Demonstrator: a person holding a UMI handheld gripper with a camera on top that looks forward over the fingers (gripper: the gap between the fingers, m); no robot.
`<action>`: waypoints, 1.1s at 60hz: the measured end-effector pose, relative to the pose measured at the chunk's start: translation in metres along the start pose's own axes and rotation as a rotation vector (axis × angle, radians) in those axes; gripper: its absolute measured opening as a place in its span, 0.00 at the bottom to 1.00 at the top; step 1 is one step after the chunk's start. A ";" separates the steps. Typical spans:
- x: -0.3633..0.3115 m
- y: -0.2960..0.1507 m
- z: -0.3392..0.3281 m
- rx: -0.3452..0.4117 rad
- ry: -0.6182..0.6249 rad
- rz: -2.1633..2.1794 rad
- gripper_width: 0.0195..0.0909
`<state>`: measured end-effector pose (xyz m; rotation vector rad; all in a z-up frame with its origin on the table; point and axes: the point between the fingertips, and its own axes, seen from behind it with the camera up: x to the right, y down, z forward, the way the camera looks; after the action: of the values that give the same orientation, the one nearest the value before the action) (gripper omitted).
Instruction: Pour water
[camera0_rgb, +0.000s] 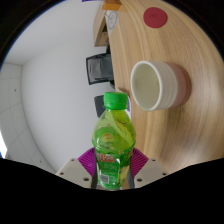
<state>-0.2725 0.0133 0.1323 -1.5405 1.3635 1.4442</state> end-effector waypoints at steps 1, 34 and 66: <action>0.000 -0.001 0.000 -0.002 -0.006 0.025 0.32; -0.031 -0.017 -0.021 -0.020 0.013 -0.071 0.32; -0.116 -0.226 -0.113 0.361 0.350 -1.442 0.36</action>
<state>-0.0091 0.0017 0.2210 -1.8454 0.3028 0.0376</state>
